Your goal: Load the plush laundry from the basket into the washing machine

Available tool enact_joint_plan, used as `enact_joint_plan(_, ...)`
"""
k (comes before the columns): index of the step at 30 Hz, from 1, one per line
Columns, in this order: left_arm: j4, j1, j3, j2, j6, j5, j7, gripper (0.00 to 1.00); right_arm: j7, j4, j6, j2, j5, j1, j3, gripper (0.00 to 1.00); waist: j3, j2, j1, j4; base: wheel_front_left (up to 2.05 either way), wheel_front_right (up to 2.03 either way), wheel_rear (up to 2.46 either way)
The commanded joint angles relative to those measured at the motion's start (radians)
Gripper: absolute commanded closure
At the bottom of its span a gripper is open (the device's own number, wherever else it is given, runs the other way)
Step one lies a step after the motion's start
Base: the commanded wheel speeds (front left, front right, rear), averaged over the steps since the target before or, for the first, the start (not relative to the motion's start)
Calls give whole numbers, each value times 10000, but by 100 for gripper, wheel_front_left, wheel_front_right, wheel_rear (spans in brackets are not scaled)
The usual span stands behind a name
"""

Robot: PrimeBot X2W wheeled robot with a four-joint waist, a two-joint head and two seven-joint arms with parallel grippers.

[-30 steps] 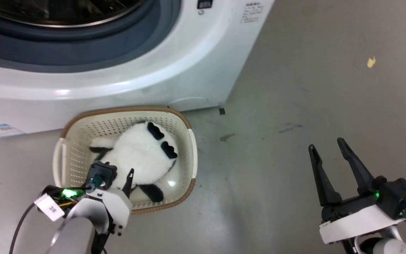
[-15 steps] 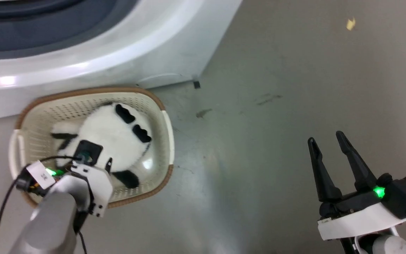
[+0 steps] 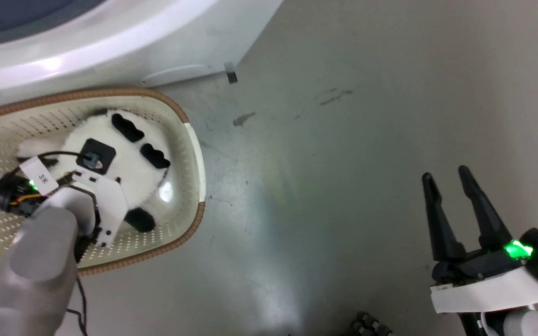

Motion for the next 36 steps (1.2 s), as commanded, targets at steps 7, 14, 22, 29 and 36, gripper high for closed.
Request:
enact_joint_plan(7, 901, -989, -815, 488, -114, 20, 181, 0, -263, -233, -8, -2, 492, 27, -82, 0, 745, -1, -1, -375, 0, 0, 0)
enact_joint_plan(14, 1669, -1599, -1491, 727, -190, -243, 508, 0, -409, -313, -9, -2, 1011, 161, -179, 0, 1317, -1, -1, -609, 5, 5, 5)
enact_joint_plan(22, 2409, -2128, -2214, 1310, -274, -762, 625, 0, -576, -643, -9, -2, 1140, 205, -156, 0, 1966, -1, -1, -849, 5, 5, 5)
enact_joint_plan(29, 2670, -2012, -2426, 1511, -308, -1307, 275, 100, -644, -505, -9, -2, 1212, 26, 47, 0, 1863, -1, -1, -1107, 0, 0, 0)
enact_joint_plan(36, 2526, -1602, -2164, 1700, -225, -1782, -756, 100, -644, -306, -9, -2, 1102, -334, 216, 0, 1319, -1, -1, -1290, 0, 0, 0)
